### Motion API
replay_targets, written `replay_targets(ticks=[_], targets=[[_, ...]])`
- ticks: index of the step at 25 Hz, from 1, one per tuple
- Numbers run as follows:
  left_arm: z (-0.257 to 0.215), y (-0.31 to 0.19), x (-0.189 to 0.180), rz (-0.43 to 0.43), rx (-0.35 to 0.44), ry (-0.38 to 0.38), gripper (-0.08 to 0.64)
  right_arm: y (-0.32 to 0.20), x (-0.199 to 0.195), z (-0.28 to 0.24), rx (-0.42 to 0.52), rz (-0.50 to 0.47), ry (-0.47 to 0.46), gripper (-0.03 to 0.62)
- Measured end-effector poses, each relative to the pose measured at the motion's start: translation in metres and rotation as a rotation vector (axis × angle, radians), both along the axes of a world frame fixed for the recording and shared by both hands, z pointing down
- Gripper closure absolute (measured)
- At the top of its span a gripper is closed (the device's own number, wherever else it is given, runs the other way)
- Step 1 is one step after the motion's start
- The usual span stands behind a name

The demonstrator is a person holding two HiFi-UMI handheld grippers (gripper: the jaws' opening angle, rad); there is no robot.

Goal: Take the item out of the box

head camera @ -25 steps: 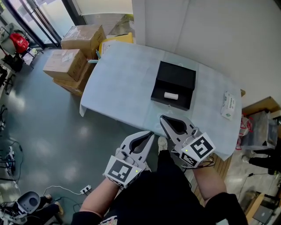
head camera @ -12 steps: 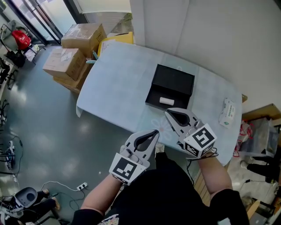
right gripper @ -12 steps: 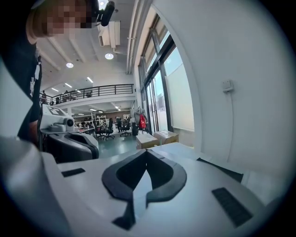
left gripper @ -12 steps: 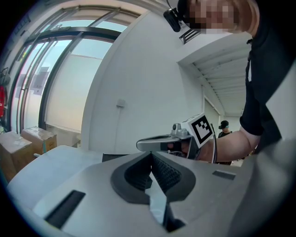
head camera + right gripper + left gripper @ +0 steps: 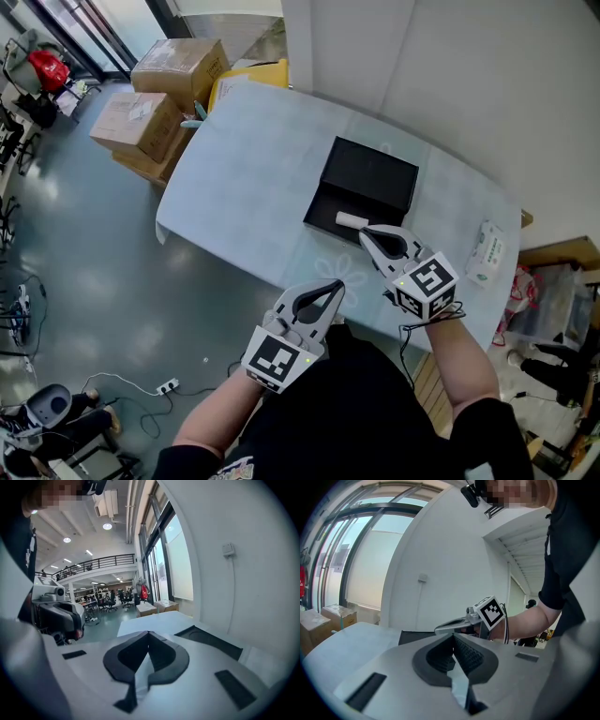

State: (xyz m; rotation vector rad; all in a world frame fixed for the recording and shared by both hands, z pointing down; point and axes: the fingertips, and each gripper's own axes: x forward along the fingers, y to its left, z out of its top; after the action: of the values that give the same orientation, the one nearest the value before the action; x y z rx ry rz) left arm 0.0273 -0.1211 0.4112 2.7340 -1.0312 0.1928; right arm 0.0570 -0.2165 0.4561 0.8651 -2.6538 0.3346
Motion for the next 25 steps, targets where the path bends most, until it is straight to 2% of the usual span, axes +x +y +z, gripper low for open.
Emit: replay_targets(ticks=[5,10,14,20,25], targets=[[0.018,-0.01,0.01,-0.004,-0.029,-0.009,0.552,-0.017,0.008,0.031,-0.055,-0.031,0.049,0.583],[0.038,-0.02,0.014,-0.011,-0.066,-0.022,0.552,-0.034,0.012,0.07,-0.114,-0.082,0.154,0.58],[0.046,-0.028,0.014,-0.023,-0.09,-0.023,0.552,-0.042,0.011,0.099,-0.168,-0.139,0.239,0.541],[0.054,-0.038,0.006,-0.047,-0.114,-0.02,0.551,-0.055,0.012,0.14,-0.18,-0.202,0.42,0.483],[0.06,-0.043,0.0,-0.075,-0.134,-0.013,0.552,-0.06,0.016,0.173,-0.131,-0.289,0.602,0.453]])
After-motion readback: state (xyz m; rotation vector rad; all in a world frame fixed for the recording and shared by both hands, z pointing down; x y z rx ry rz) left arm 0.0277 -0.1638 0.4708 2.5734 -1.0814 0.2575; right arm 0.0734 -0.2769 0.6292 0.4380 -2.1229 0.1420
